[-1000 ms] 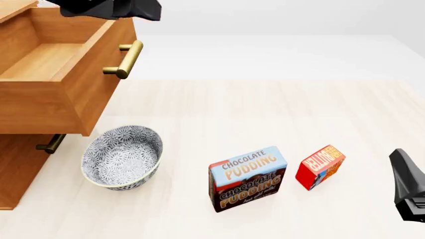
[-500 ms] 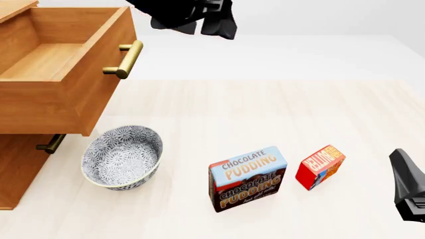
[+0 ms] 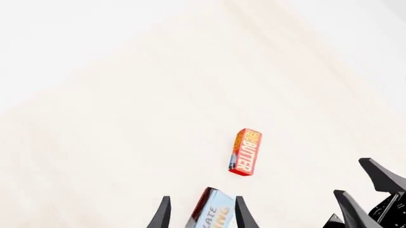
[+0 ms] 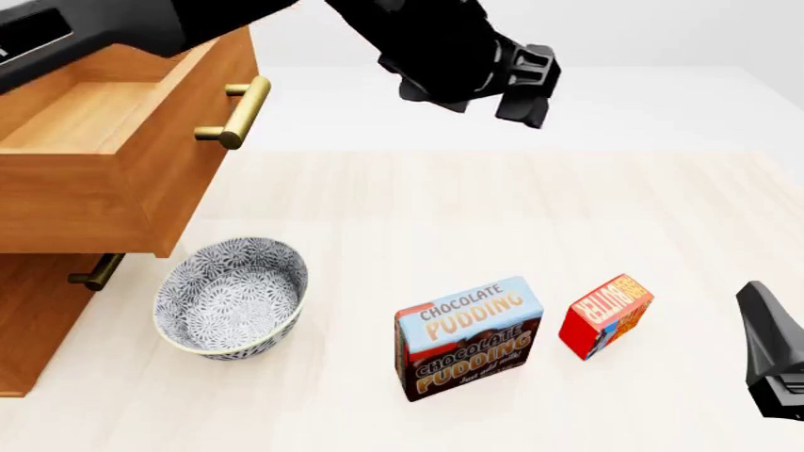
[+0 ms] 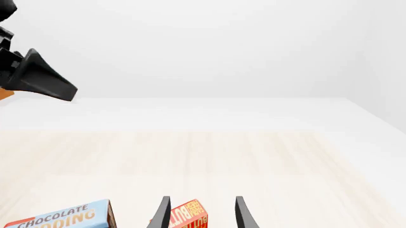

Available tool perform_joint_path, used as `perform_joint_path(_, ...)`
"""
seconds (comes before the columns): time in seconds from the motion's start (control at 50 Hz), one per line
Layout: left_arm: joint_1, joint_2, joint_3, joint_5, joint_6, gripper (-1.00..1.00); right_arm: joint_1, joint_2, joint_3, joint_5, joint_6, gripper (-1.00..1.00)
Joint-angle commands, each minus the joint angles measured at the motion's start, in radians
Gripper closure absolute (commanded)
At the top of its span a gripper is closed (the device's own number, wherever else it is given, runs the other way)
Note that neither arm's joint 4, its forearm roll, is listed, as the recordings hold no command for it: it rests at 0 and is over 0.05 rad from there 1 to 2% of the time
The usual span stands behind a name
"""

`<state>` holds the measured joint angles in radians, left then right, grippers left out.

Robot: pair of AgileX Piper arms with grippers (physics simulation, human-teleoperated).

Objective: Put the butter at the back in the top drawer of the cabinet and close it.

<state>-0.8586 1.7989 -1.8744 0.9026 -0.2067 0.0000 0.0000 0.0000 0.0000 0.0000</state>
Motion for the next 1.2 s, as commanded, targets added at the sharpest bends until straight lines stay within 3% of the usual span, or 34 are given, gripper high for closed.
perform_joint_path(0.02, -0.045, 0.094, -0.061, 0.011, -0.018, -1.00, 0.000, 0.000, 0.000, 0.000, 0.000, -1.00)
perform_joint_path(0.68, -0.129, 0.314, -0.208, 0.061, -0.055, -1.00, 0.000, 0.000, 0.000, 0.000, 0.000, -1.00)
perform_joint_path(1.2, -0.192, 0.389, -0.202, 0.040, -0.083, -1.00, 0.000, 0.000, 0.000, 0.000, 0.000, -1.00)
